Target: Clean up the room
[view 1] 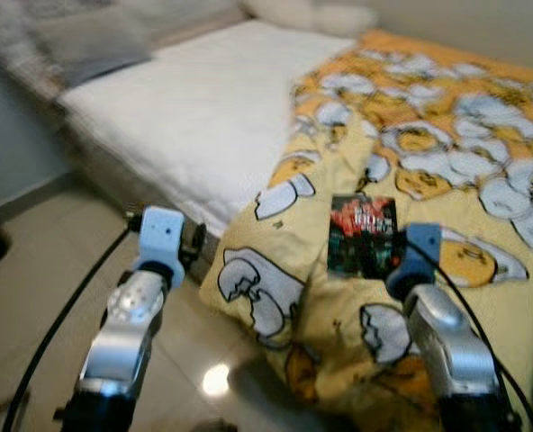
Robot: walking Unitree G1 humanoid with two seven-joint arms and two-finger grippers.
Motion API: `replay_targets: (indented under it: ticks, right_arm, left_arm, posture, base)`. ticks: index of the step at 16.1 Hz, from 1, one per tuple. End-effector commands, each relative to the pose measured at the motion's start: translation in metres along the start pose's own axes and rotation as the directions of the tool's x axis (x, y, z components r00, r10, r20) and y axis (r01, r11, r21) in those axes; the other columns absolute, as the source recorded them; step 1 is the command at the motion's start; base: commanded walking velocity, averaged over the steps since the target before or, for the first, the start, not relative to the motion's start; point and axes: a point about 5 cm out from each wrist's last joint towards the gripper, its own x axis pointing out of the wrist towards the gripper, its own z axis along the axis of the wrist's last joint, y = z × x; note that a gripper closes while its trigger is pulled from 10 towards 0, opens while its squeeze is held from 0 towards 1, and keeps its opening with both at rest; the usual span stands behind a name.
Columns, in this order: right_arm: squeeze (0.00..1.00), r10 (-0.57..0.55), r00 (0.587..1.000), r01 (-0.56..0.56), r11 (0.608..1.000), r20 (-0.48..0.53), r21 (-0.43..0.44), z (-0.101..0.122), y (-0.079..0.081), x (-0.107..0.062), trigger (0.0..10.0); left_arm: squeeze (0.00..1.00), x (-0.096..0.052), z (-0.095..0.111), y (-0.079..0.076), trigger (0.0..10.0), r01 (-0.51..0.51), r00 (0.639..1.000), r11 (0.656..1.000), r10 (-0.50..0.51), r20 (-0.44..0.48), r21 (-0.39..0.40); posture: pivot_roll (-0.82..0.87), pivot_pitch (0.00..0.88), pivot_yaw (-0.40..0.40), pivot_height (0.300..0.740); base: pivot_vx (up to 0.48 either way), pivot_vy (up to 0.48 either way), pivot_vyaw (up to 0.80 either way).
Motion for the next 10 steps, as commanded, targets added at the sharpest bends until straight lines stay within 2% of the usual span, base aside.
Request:
replay_targets:
  ticks: [1,2,3,5,8,10]
  right_arm:
    - [0.0,0.03,1.0,-0.031,1.0,0.008,0.003,0.0037,0.0076,0.0015,10.0]
    - [0.0,0.037,0.999,-0.037,0.999,0.006,0.004,0.003,0.0088,0.0013,10.0]
    - [0.0,0.028,1.0,-0.028,0.999,0.006,0.022,0.0023,0.009,0.0008,10.0]
    - [0.0,0.027,1.0,-0.027,0.999,-0.007,0.03,0.0004,0.0092,0.0004,10.0]
    - [0.0,0.027,1.0,-0.027,1.0,-0.013,0.016,-0.0001,0.009,0.0005,10.0]
    - [0.0,0.036,0.999,-0.035,0.998,-0.027,0.048,-0.0029,0.0098,0.0004,10.0]
  left_arm:
    - [0.3,-0.0007,-0.0016,0.0044,10.0,-0.012,1.0,1.0,0.012,-0.01,0.006]
    - [0.3,-0.0008,-0.0016,0.0045,10.0,-0.011,1.0,1.0,0.011,-0.009,0.006]
    - [0.29,-0.001,-0.0009,0.0045,10.0,-0.009,1.0,1.0,0.009,-0.001,0.008]
    - [0.27,-0.0016,-0.004,0.0037,10.0,-0.008,1.0,1.0,0.008,-0.021,-0.017]
    - [0.29,-0.0028,-0.0037,-0.0023,10.0,0.041,0.999,0.999,-0.041,-0.001,0.014]
    - [0.3,-0.0032,-0.0042,-0.0034,10.0,0.044,0.999,0.998,-0.044,0.009,0.04]
  posture:
    - [0.04,0.0,0.044,0.74]
    - [0.04,0.0,0.044,0.74]
    - [0.04,0.0,0.044,0.74]
    - [0.04,0.0,0.044,0.74]
    - [0.04,0.0,0.044,0.74]
    - [0.04,0.0,0.043,0.74]
  base:
    - [0.0,-0.439,0.8]
    - [0.0,-0.442,0.8]
    - [0.0,-0.341,0.0]
    - [0.0,0.0,0.0]
    - [0.0,0.0,0.0]
    - [0.0,0.0,0.0]
